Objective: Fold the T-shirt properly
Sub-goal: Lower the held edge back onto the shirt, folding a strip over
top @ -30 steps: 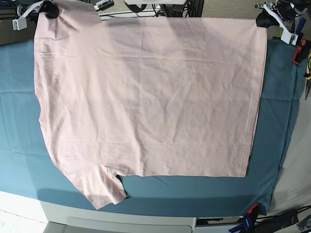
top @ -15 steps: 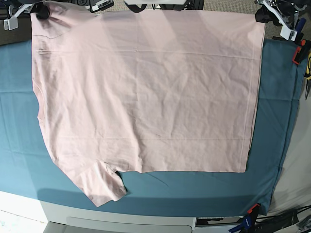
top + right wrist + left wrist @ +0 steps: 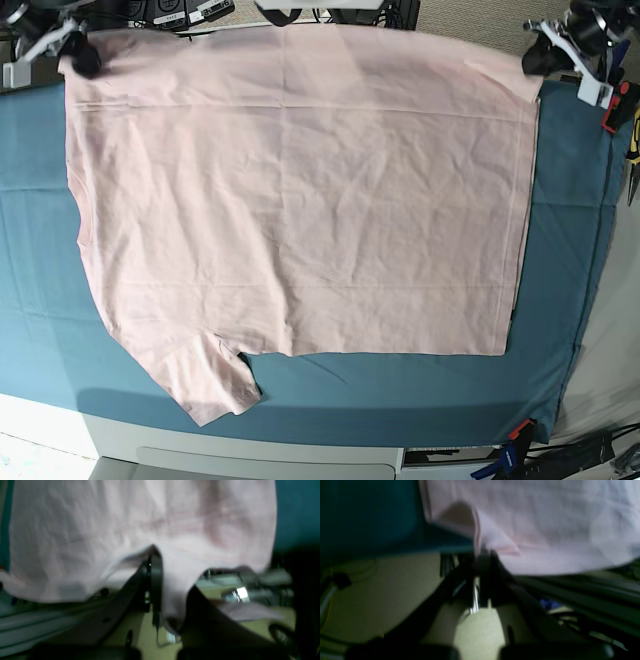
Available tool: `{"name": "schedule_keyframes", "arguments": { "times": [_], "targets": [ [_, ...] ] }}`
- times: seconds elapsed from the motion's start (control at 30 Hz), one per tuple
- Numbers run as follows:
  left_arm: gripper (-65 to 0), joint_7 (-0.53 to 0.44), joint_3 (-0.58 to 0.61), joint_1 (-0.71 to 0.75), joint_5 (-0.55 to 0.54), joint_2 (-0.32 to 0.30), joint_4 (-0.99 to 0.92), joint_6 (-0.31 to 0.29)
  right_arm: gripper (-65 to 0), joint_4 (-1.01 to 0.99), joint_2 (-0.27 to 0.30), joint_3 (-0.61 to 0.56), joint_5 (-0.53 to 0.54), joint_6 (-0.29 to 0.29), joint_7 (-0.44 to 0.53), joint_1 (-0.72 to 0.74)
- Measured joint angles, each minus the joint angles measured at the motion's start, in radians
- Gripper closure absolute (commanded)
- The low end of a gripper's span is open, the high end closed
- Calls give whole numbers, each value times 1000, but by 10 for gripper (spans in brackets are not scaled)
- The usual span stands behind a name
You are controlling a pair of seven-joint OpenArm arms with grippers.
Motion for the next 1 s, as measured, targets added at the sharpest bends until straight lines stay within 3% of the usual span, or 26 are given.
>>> {"name": "schedule_keyframes", "arguments": {
  "times": [0.1,0.23,0.4,0.6,0.8,0.9,1.0],
  "targets": [
    [0,-2,0,-41,3,0,0,0,0,0,-3,0,-14,0,1,86],
    [0,-15,0,-95,17,0,-1,0,0,-1,-5,-12,-111,0,34,198],
    [0,-31,8,-169,31,0,-1,0,0,-2,-4,-126,-264,0,107,337],
    [0,-61,133,-256,143,0,-1,0,0,-3,-5,-254,-407,0,160,451],
    [0,-100,232,-331,242,1,-2,0,0,-3,-5,-287,-586,0,248,526],
    [0,-105,235,-356,275,1,-2,78,0,-3,-5,-287,-637,0,283,549],
    [0,-130,234,-366,321,0,-2,106,0,-3,-5,-287,-656,0,295,550]
  ]
}}
